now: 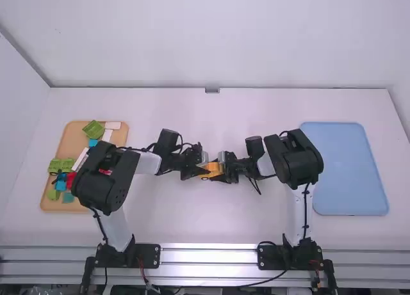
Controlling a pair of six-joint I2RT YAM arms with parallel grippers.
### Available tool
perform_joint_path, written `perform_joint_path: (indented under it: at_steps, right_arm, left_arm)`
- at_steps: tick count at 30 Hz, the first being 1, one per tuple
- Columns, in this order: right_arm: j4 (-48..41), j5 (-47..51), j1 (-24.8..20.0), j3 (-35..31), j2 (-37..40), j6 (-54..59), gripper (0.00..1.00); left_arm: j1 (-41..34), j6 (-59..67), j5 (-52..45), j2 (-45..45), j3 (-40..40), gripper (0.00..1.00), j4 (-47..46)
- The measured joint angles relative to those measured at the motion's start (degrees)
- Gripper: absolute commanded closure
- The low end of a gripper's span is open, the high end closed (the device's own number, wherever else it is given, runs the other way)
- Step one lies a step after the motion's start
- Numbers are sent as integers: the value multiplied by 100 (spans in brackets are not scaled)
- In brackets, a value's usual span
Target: Assemble lego blocks to make yellow taxi
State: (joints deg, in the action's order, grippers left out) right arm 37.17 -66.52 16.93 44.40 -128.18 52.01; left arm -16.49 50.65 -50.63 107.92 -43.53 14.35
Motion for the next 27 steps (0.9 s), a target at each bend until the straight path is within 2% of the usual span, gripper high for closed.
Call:
perform_joint_path:
  at_steps: [15,18,22,27]
  right_arm:
    - [2,2,-39,0,0,-7,63]
    - [9,7,-50,0,0,-9,63]
    - [28,28,-83,2,0,2,63]
    - [35,55,-66,44,0,61,63]
  left_arm:
    - [-190,103,402,-76,-186,98,-341]
    - [-186,103,334,-57,-184,81,-249]
    - [-107,101,76,70,-168,69,28]
    - [24,149,-238,184,-122,61,302]
